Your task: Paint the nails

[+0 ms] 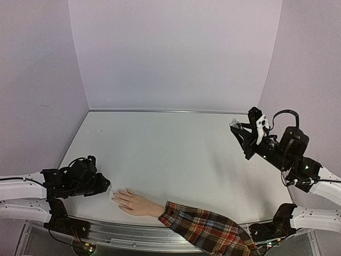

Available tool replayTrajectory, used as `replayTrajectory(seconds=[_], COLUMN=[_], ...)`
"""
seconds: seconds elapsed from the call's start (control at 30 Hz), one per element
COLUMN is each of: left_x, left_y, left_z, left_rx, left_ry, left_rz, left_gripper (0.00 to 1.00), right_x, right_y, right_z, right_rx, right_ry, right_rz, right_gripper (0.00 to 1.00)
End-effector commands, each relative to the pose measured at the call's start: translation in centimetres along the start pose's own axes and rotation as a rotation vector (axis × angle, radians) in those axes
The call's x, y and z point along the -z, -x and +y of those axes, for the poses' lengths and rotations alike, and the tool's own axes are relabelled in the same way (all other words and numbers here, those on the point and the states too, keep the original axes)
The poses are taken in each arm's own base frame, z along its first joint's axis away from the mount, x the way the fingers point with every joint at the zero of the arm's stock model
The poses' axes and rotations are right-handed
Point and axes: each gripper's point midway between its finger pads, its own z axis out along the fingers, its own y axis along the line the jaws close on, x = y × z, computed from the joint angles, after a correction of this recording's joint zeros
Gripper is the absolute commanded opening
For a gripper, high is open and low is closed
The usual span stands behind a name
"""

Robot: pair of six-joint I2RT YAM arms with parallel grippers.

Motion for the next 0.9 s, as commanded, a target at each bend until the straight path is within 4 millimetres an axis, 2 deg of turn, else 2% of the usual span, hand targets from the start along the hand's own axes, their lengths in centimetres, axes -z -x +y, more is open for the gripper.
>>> replayTrajectory(seconds=[0.0, 0.23, 0.37, 0.87], left_x=[0.4, -0.4, -0.6, 0.0], left_y=[-0.1, -0.5, -0.6, -0.2], left_z=[0.9, -0.3, -0.4, -1.0], left_rx=[0.03, -0.05, -0.062, -0.057], left_ry=[0.005, 0.01, 0.017, -0.048], left_rz=[-0.017, 0.033, 0.039, 0.012], left_gripper=[0.0, 0.0, 0.0, 0.0], right_x=[0.2, 0.3, 0.4, 0.1], right_y=[1.7, 1.8, 1.8, 1.6], right_z=[-0.5, -0.5, -0.6, -0.5], right_rx=[-0.019, -0.02, -0.021, -0.02], right_ry=[-0.016, -0.018, -0.018, -0.015], right_rz=[-0.065, -0.072, -0.075, -0.067], right_gripper=[0.0, 0.0, 0.0, 0.0])
